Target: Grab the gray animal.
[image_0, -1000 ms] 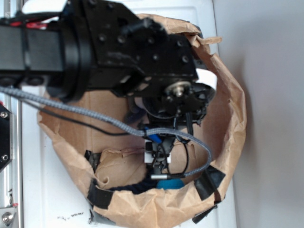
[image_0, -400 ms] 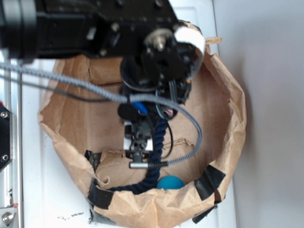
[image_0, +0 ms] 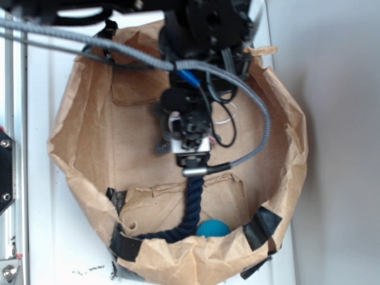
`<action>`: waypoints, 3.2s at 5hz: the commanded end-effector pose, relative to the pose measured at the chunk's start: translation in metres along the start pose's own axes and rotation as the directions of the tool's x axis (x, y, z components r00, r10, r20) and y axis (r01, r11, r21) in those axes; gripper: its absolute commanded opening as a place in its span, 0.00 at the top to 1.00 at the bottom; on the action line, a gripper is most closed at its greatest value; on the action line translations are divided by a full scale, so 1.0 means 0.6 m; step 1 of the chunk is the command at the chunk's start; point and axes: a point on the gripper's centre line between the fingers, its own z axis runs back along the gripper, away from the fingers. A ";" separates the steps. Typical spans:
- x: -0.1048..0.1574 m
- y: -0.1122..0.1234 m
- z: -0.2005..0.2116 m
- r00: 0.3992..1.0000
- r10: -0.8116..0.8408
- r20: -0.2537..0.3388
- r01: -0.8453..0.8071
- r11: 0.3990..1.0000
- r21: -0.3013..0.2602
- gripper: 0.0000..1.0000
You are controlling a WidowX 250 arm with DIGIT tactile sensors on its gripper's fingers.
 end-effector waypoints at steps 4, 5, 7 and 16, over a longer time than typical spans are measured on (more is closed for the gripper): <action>-0.010 -0.042 -0.139 0.986 -0.129 0.110 0.107 0.977 0.185 0.00; -0.007 -0.042 -0.142 0.989 -0.122 0.087 0.106 0.980 0.170 0.73; -0.026 -0.037 -0.130 0.981 -0.159 0.112 0.141 0.978 0.151 1.00; -0.019 -0.040 0.013 0.988 -0.115 0.102 0.112 0.993 0.041 0.00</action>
